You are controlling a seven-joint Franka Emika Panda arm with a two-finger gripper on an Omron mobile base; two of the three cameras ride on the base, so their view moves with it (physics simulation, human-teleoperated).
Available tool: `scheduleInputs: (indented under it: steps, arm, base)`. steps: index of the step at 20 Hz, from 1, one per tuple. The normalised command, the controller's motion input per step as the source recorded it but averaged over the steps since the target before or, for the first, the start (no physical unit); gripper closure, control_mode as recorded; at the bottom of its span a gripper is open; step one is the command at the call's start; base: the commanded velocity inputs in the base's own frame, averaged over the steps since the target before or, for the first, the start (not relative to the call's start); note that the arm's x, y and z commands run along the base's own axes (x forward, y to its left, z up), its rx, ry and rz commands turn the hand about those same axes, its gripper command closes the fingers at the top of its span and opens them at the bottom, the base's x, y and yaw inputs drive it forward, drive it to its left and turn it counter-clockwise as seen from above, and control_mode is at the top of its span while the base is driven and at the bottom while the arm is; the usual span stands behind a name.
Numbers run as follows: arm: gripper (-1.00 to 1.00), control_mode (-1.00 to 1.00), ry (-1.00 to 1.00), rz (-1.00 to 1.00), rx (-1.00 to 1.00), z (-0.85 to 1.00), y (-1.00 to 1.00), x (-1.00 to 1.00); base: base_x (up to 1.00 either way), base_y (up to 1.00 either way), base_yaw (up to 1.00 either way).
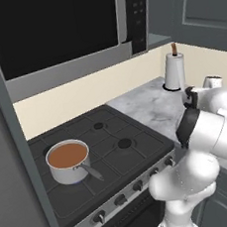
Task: Pick up the sugar cube(s) and place them in the saucepan with hot chocolate.
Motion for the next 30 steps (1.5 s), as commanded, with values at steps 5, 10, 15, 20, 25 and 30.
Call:
scheduleInputs:
  steps: [5, 10, 15, 20, 25, 30]
  arm:
    - [1.00, -1.00, -0.35, 0.38, 0.00, 0.47, 0.93, -0.02]
    - [1.00, -1.00, -0.45, 0.40, 0.00, 0.44, 1.00, -0.04]
    - [1.00, -1.00, -0.38, 0.36, 0.00, 0.60, 1.00, 0.00]
    - [1.00, -1.00, -0.18, 0.24, -0.05, 0.67, 1.00, 0.02]
    - [1.00, -1.00, 0.09, 0.19, -0.17, 0.65, 1.00, 0.02]
    - [1.00, -1.00, 0.11, 0.14, -0.26, 0.23, 1.00, 0.00]
  base:
    - [0.00, 0.00, 0.00]
    - [0.00, 0.00, 0.00]
    - [0.00, 0.00, 0.00]
    - [0.00, 0.00, 0.00]
    - [0.00, 0.00, 0.00]
    - [0.00, 0.00, 0.00]
